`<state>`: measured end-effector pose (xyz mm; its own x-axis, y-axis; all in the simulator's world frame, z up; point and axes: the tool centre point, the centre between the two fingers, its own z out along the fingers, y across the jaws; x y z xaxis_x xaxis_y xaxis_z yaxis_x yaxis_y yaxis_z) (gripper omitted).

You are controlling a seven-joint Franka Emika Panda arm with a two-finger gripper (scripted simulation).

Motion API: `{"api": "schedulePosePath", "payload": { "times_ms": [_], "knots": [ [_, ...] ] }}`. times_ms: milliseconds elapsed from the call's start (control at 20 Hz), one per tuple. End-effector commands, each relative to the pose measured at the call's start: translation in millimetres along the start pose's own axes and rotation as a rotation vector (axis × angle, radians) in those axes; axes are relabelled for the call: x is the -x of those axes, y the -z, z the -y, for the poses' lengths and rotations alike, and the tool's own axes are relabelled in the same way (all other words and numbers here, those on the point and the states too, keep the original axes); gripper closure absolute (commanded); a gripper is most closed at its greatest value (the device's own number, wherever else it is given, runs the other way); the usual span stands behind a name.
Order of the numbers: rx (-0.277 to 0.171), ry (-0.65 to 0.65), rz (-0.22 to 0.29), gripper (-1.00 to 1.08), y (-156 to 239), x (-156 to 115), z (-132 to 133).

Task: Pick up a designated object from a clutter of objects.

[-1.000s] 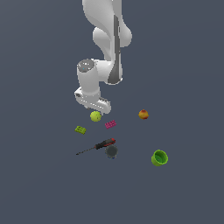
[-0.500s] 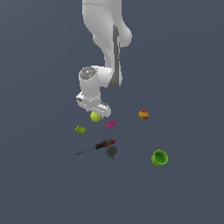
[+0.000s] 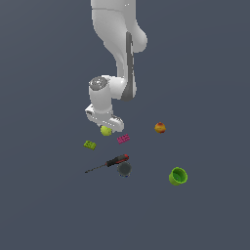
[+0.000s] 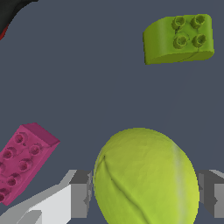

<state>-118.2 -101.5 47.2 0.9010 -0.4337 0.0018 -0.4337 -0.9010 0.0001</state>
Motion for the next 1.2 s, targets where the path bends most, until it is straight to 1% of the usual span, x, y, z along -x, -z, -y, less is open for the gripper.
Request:
{"api": "schedulePosePath", "payload": {
  "times_ms": [0,350,600,850,1150],
  "knots": [
    [0.001,0.000,0.002,1.08,-0.9,0.7,-0.1],
    [0.000,0.000,0.000,1.08,0.8,0.4,0.1],
    [0.000,0.000,0.000,1.08,9.5,1.3,0.0],
    [0.000,0.000,0.000,1.08,28.0,3.2,-0.2],
    [-0.001,0.000,0.001,1.08,63.4,6.4,-1.3]
  ]
}}
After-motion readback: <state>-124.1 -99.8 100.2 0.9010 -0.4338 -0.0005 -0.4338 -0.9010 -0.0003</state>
